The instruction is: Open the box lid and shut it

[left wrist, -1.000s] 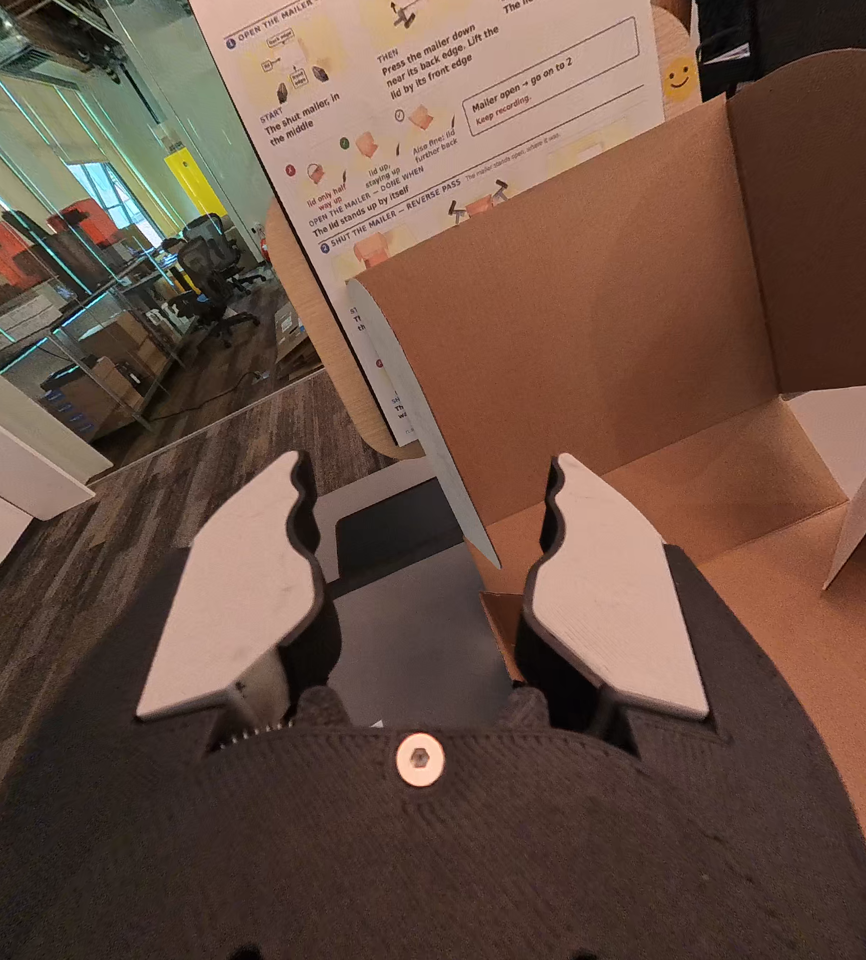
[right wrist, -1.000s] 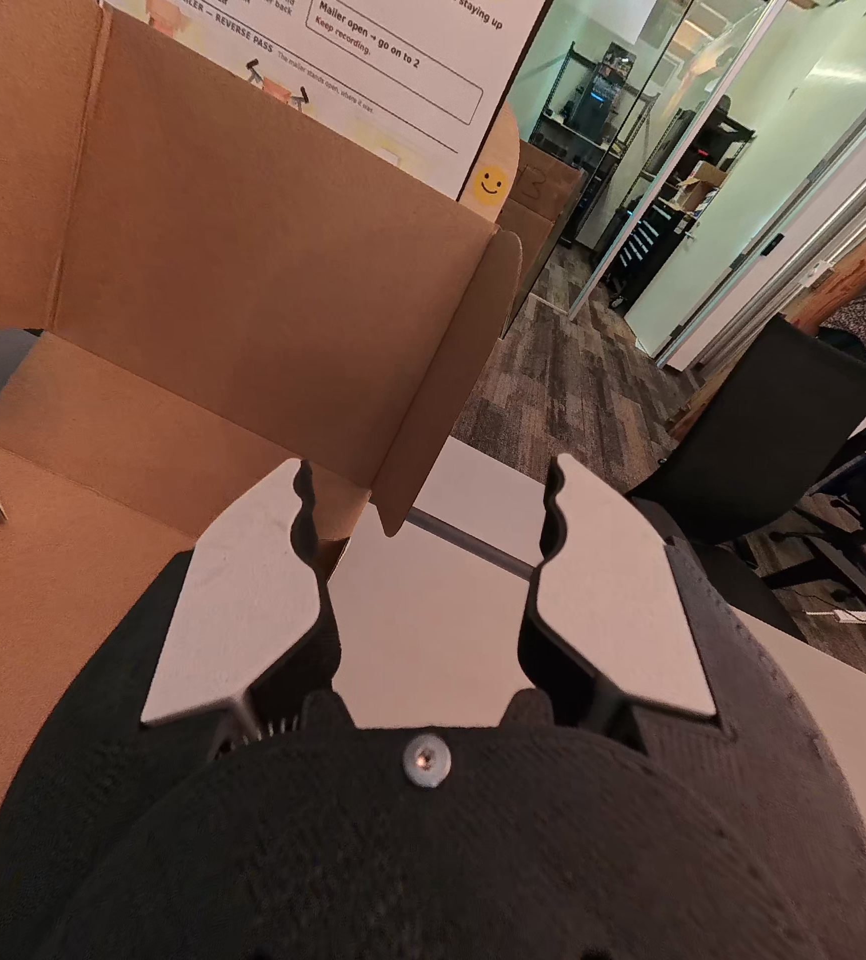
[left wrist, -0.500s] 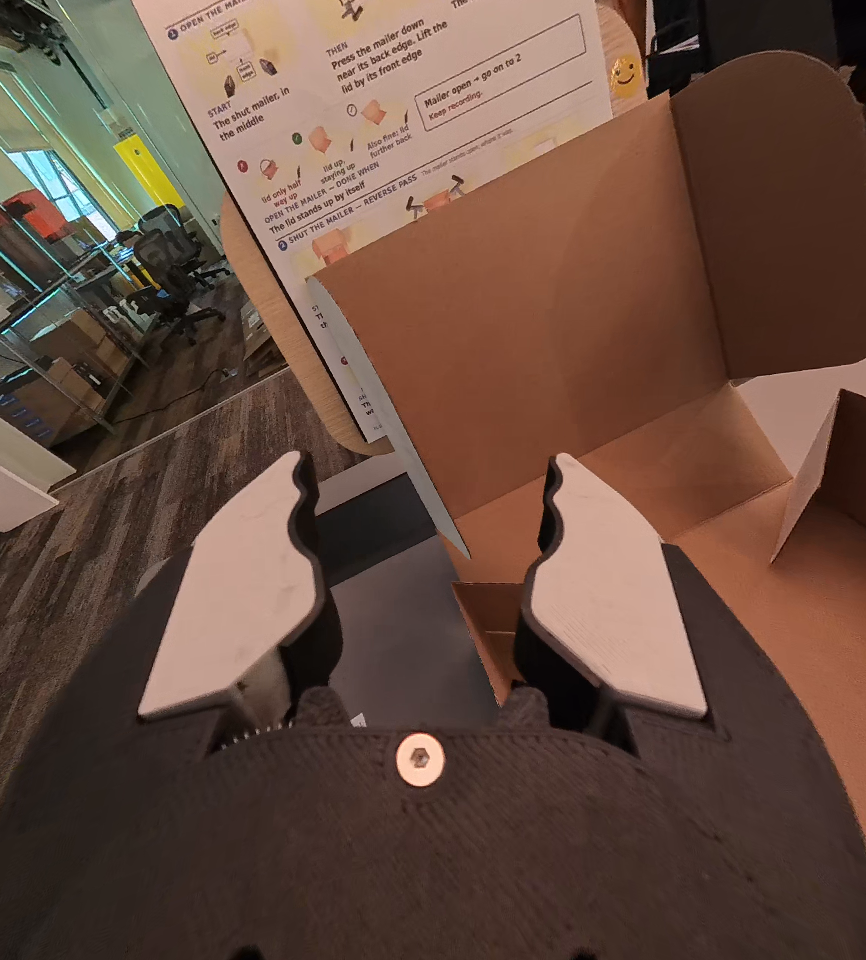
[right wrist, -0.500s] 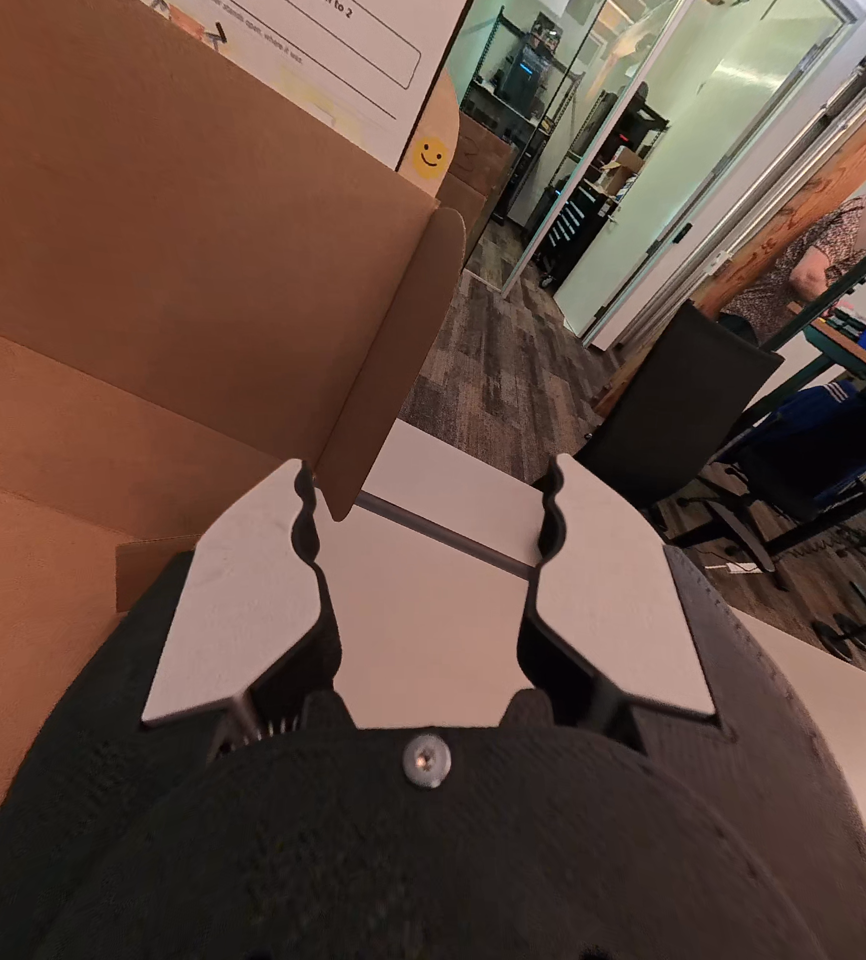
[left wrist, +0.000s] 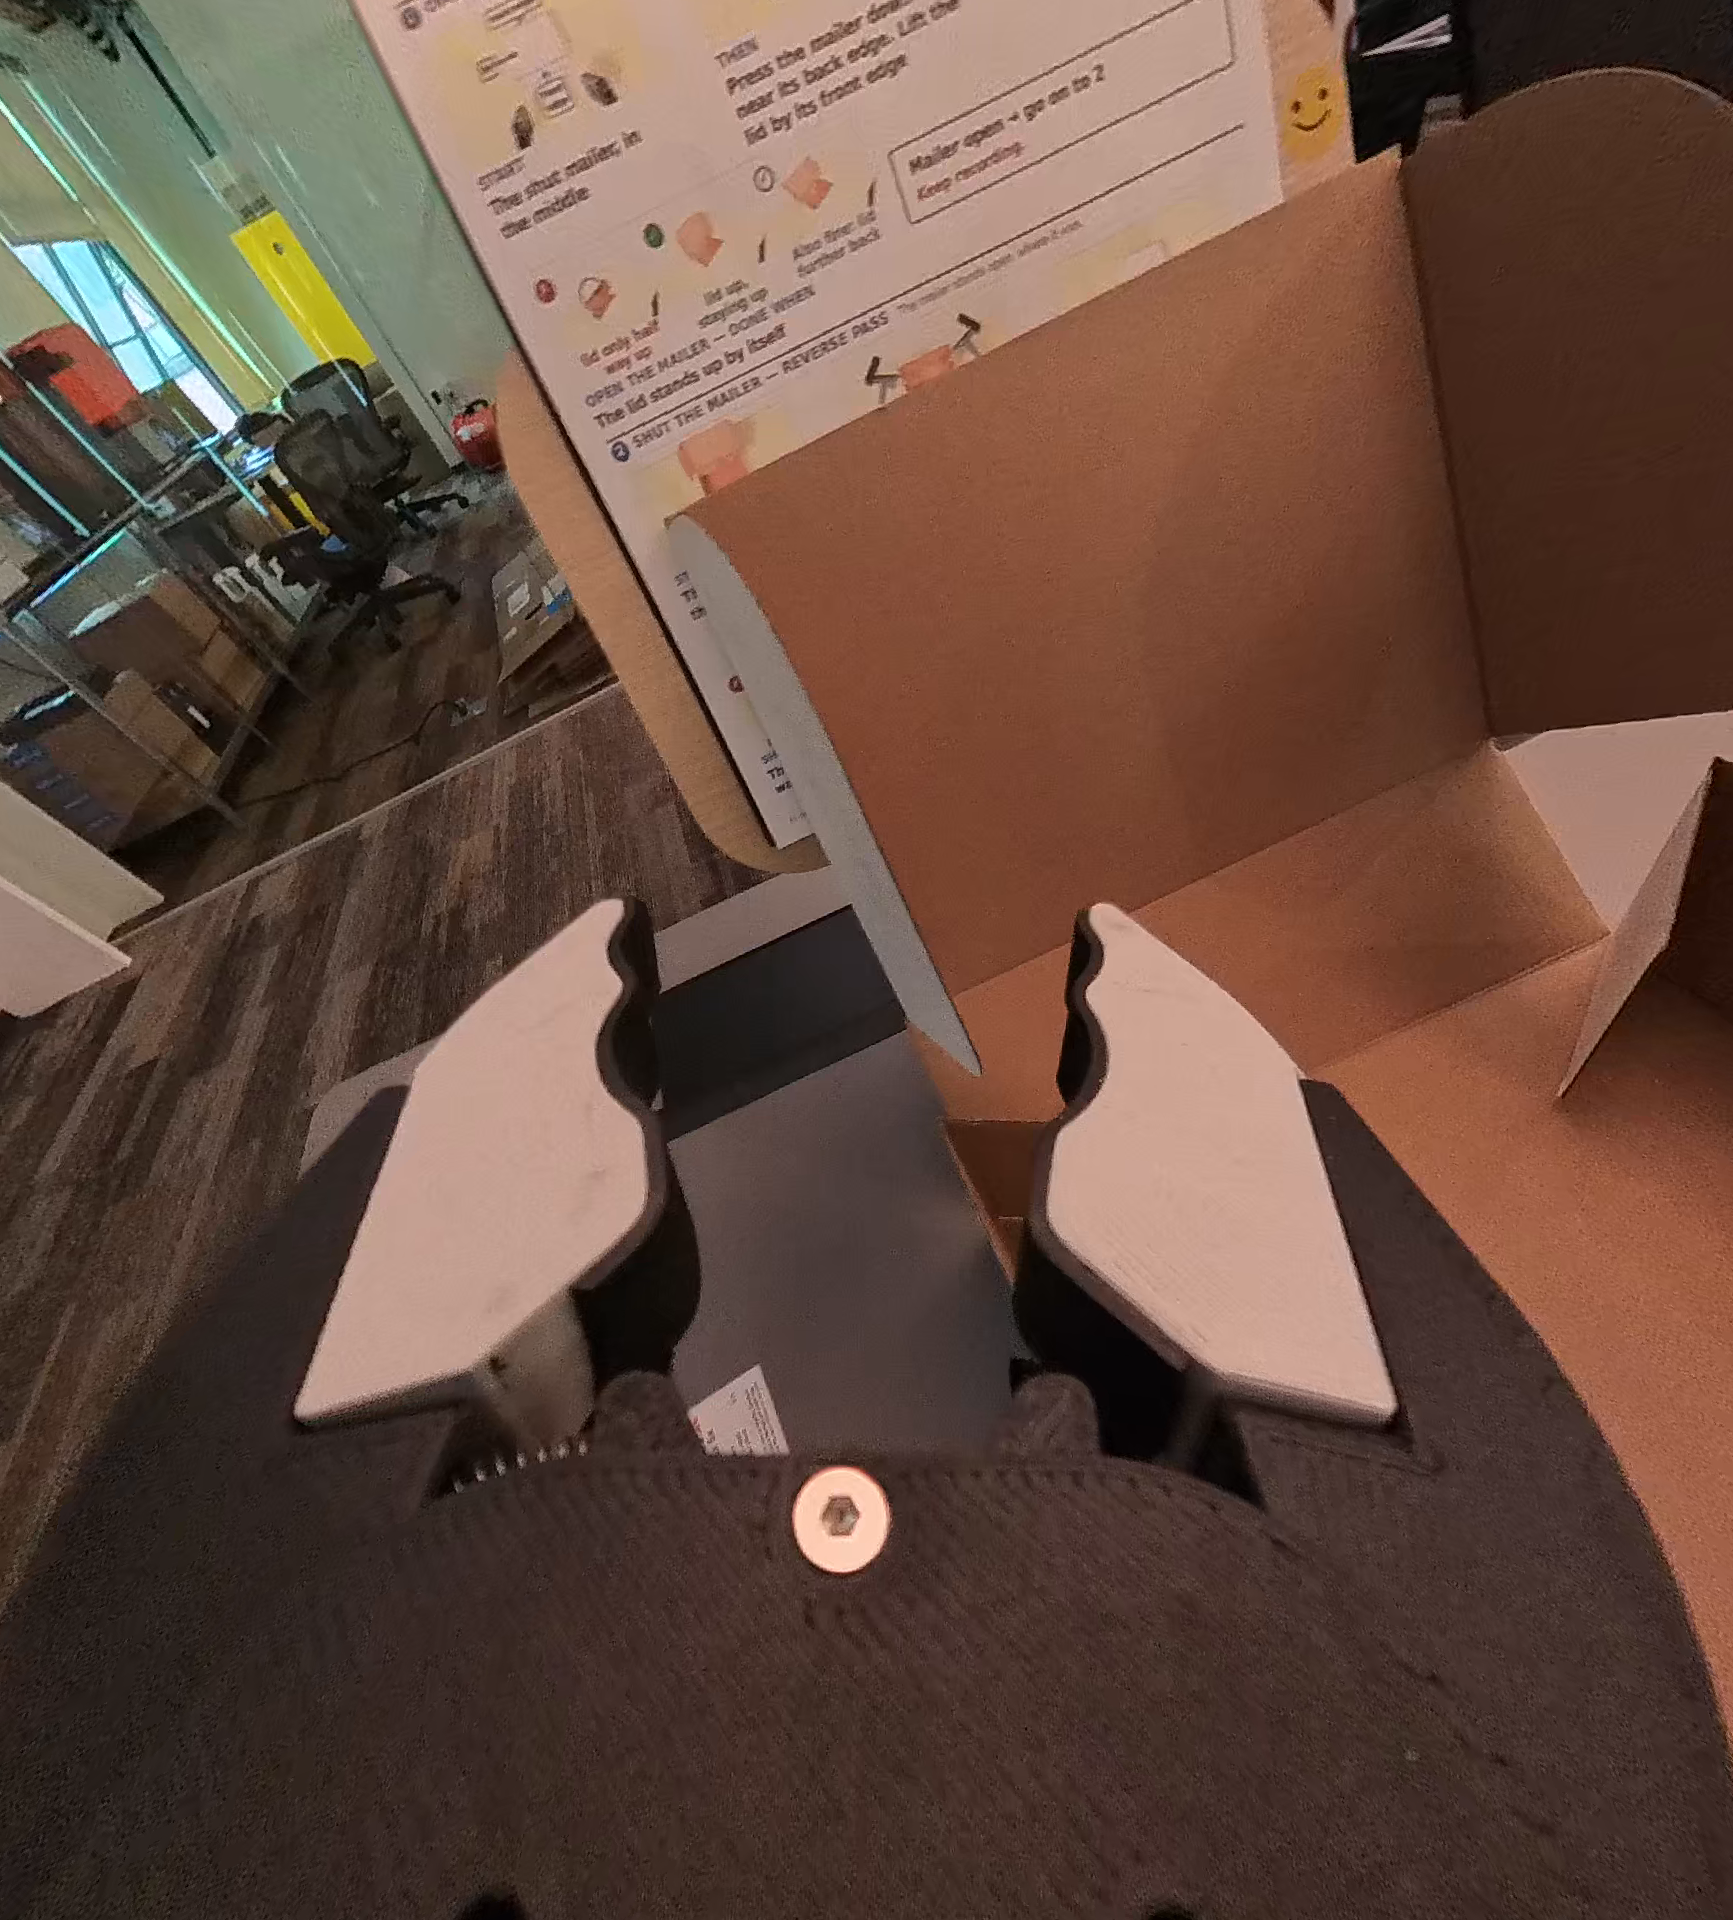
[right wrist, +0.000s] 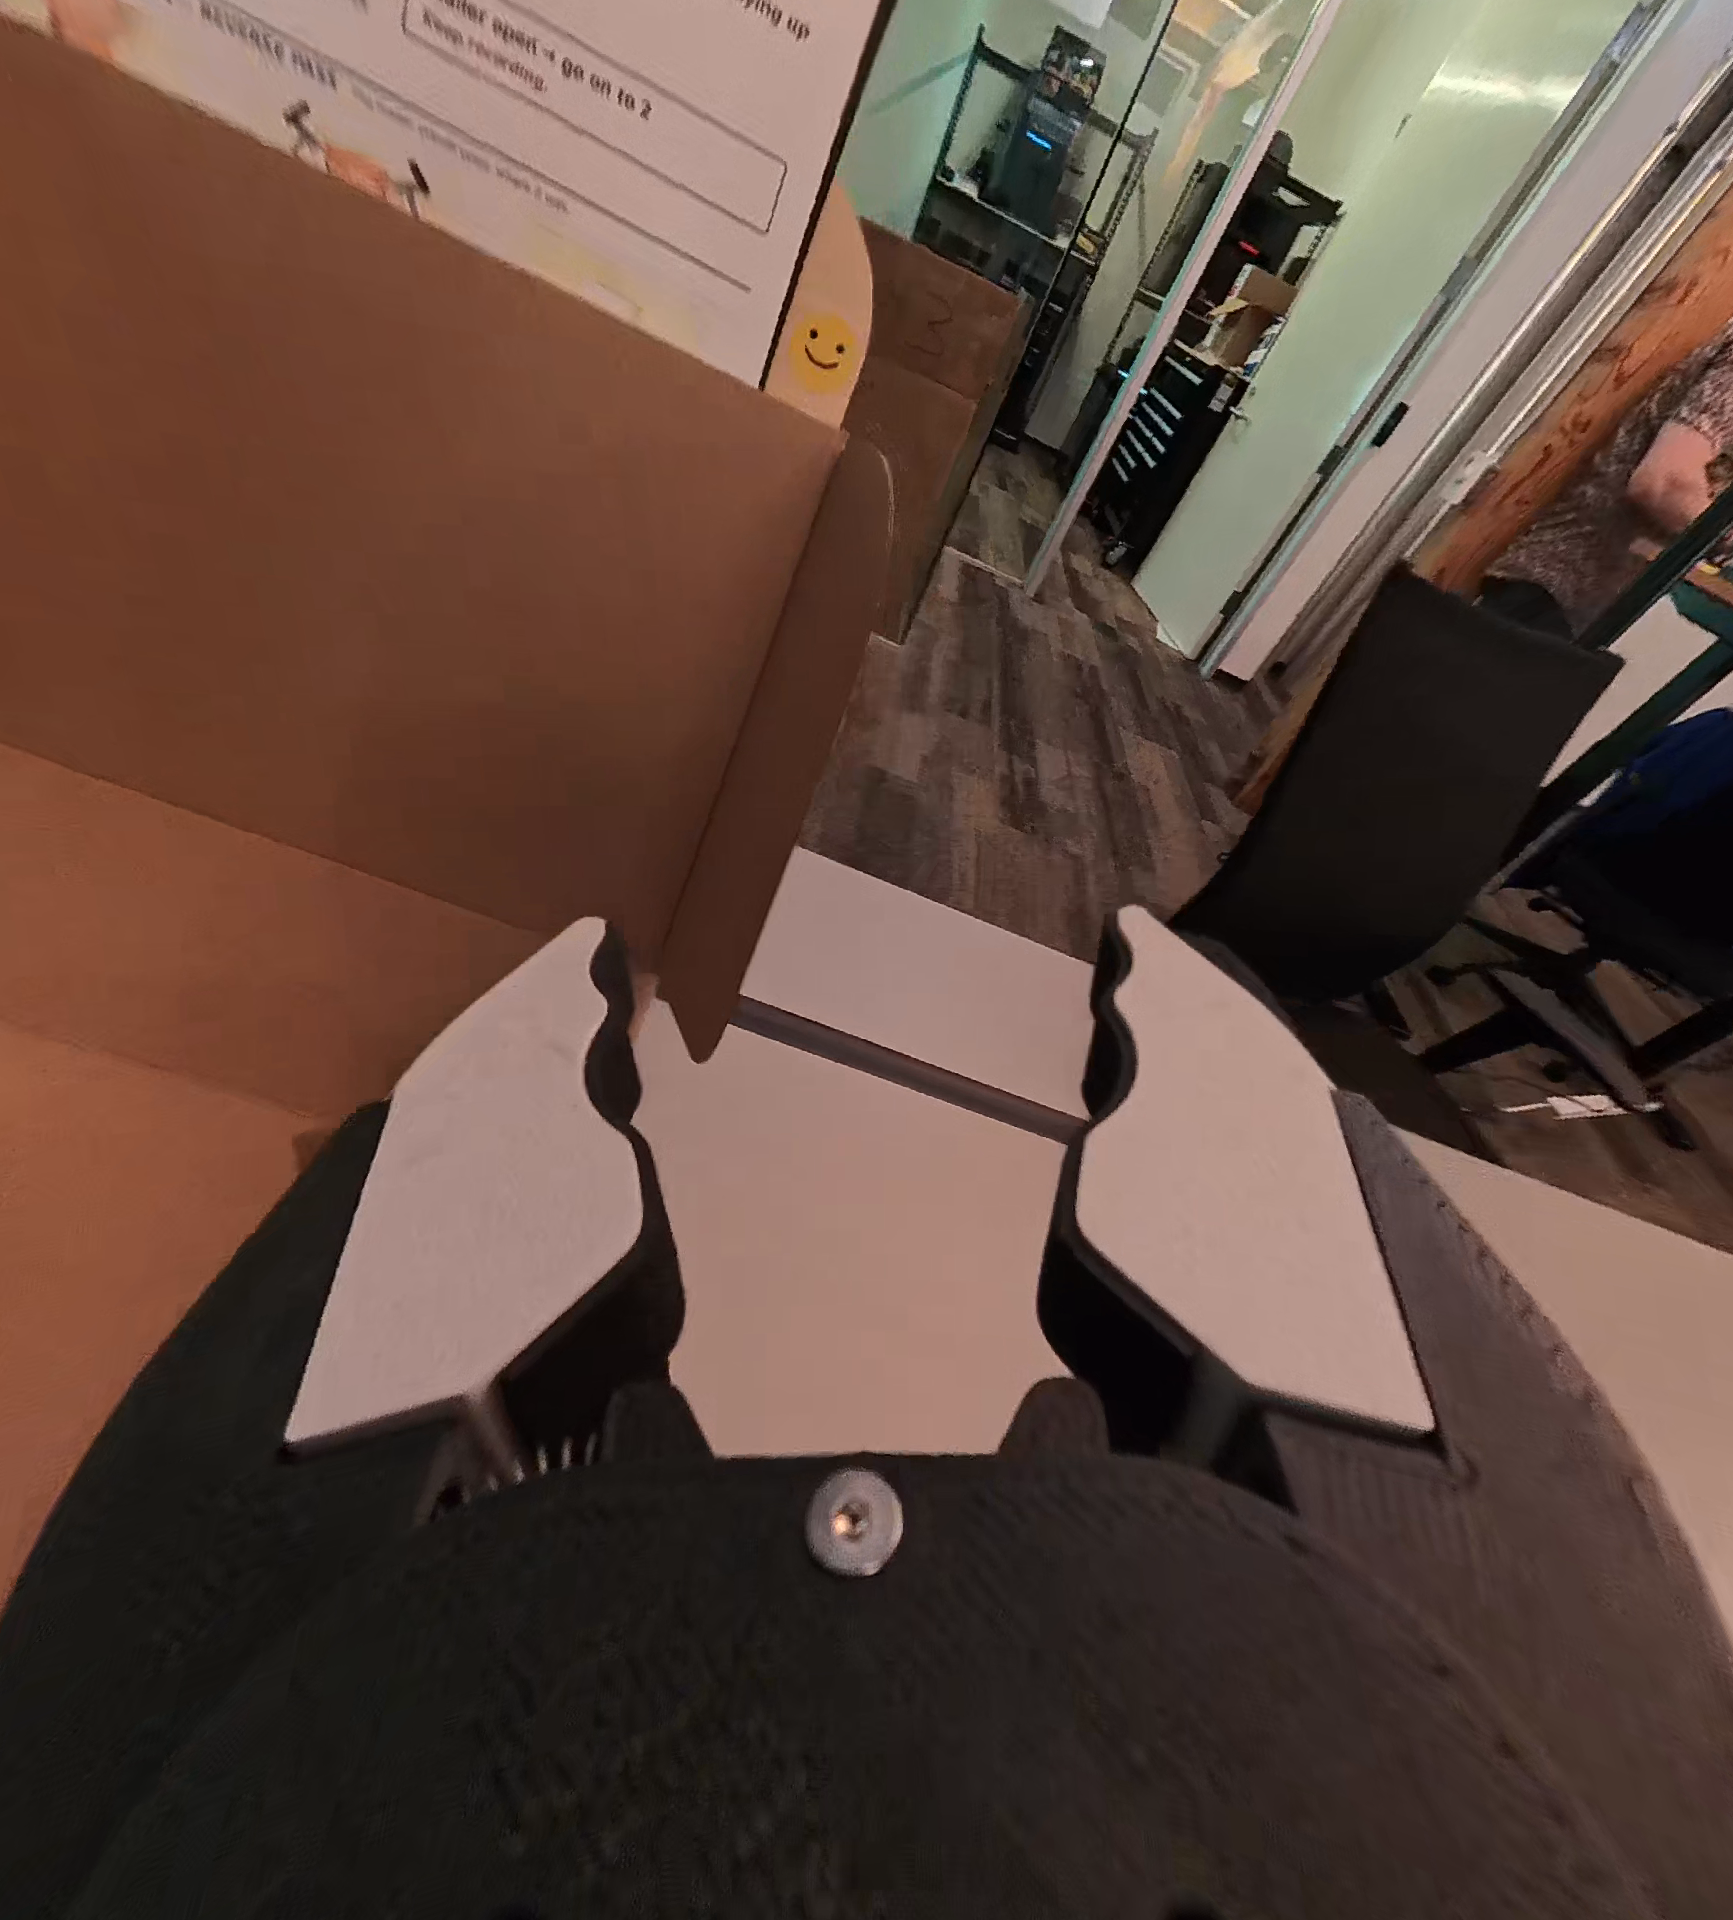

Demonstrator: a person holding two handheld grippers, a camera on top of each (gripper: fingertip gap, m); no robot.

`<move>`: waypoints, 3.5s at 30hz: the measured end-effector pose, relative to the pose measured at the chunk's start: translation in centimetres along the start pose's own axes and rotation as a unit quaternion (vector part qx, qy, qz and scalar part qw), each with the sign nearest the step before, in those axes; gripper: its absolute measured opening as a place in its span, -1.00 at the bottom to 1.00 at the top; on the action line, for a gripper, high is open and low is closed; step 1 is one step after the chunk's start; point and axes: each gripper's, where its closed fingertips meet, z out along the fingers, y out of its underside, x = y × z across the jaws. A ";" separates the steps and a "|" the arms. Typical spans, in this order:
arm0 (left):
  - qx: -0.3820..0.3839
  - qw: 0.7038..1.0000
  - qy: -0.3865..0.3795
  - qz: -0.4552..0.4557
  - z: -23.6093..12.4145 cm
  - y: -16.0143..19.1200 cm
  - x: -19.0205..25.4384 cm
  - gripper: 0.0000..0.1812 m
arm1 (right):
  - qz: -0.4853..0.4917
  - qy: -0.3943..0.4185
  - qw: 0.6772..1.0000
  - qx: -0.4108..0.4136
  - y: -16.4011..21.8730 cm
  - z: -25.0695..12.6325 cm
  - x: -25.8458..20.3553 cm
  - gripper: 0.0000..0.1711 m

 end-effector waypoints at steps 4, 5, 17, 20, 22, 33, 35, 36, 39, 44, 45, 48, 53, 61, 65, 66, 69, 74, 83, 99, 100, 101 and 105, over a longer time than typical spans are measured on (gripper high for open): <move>0.005 1.000 -0.002 -0.019 -0.4 -0.1 -0.9 -0.16 | 0.022 -0.008 1.000 0.016 -0.7 -0.5 0.3 -0.03; 0.005 1.000 -0.002 -0.021 -0.4 -0.1 -1.0 -0.16 | 0.017 -0.008 1.000 0.020 -0.8 -0.6 0.3 -0.03; 0.003 1.000 -0.010 -0.027 -0.6 0.0 -1.6 -0.18 | 0.007 -0.026 1.000 0.001 -0.1 0.0 -0.6 -0.07; 0.005 0.999 -0.011 -0.030 -0.7 0.0 -1.8 -0.19 | 0.008 -0.029 1.000 0.000 0.0 0.0 -0.7 -0.08; 0.004 0.999 -0.011 -0.031 -0.8 0.0 -1.9 -0.19 | 0.007 -0.028 1.000 0.000 -0.1 0.0 -0.8 -0.08; 0.000 0.999 -0.010 -0.036 -0.7 0.2 -2.0 -0.19 | 0.005 -0.032 0.999 -0.005 0.1 0.1 -1.1 -0.08; -0.001 0.999 -0.009 -0.034 -0.7 0.2 -1.9 -0.19 | 0.005 -0.033 0.999 -0.005 0.1 0.1 -1.1 -0.09; -0.002 0.999 -0.008 -0.033 -0.6 0.2 -1.8 -0.19 | 0.005 -0.033 0.999 -0.006 0.1 0.2 -1.1 -0.09; -0.005 0.999 -0.007 -0.032 -0.6 0.3 -1.7 -0.19 | 0.005 -0.035 0.999 -0.008 0.2 0.2 -1.2 -0.09; -0.005 0.999 -0.006 -0.033 -0.5 0.3 -1.6 -0.19 | 0.006 -0.037 0.999 -0.010 0.3 0.3 -1.3 -0.09; -0.005 0.999 -0.005 -0.033 -0.5 0.3 -1.6 -0.19 | 0.006 -0.038 0.999 -0.011 0.3 0.3 -1.3 -0.10; -0.002 0.999 0.007 -0.037 -0.5 0.2 -1.2 -0.20 | 0.007 -0.040 0.999 -0.011 0.3 0.2 -1.3 -0.10; 0.004 0.998 0.042 -0.051 -0.6 -0.1 -0.3 -0.20 | 0.012 -0.042 0.999 -0.004 0.0 -0.1 -1.1 -0.11; 0.012 0.996 0.059 -0.060 -1.0 -0.3 -0.2 -0.21 | 0.010 -0.046 0.999 -0.006 0.0 0.0 -1.2 -0.12; 0.014 0.995 0.076 -0.063 -1.0 -0.4 0.4 -0.22 | 0.006 -0.048 0.999 -0.009 0.2 0.1 -1.4 -0.12; 0.014 0.995 0.077 -0.063 -1.0 -0.4 0.5 -0.22 | 0.006 -0.048 0.999 -0.010 0.2 0.1 -1.4 -0.12; 0.012 0.996 0.072 -0.060 -1.0 -0.3 0.3 -0.22 | 0.007 -0.049 0.999 -0.009 0.2 0.1 -1.4 -0.12; 0.012 0.996 0.058 -0.060 -1.2 -0.4 -0.2 -0.22 | 0.008 -0.050 0.999 -0.010 0.2 0.1 -1.4 -0.12; 0.005 0.996 0.065 -0.055 -1.0 -0.2 0.4 -0.22 | 0.007 -0.051 0.999 -0.013 0.3 0.2 -1.4 -0.12; 0.001 0.996 0.072 -0.059 -0.8 0.0 0.7 -0.22 | 0.003 -0.061 0.998 -0.024 0.9 0.7 -1.9 -0.12; 0.000 0.996 0.072 -0.058 -0.8 0.0 0.8 -0.22 | 0.002 -0.061 0.998 -0.026 1.0 0.7 -1.9 -0.12; -0.001 0.996 0.074 -0.058 -0.8 0.1 0.8 -0.22 | 0.000 -0.062 0.998 -0.027 1.0 0.8 -1.9 -0.12; -0.010 0.995 0.079 -0.054 -0.5 0.5 0.8 -0.25 | -0.003 -0.063 0.998 -0.032 1.4 1.1 -1.8 -0.13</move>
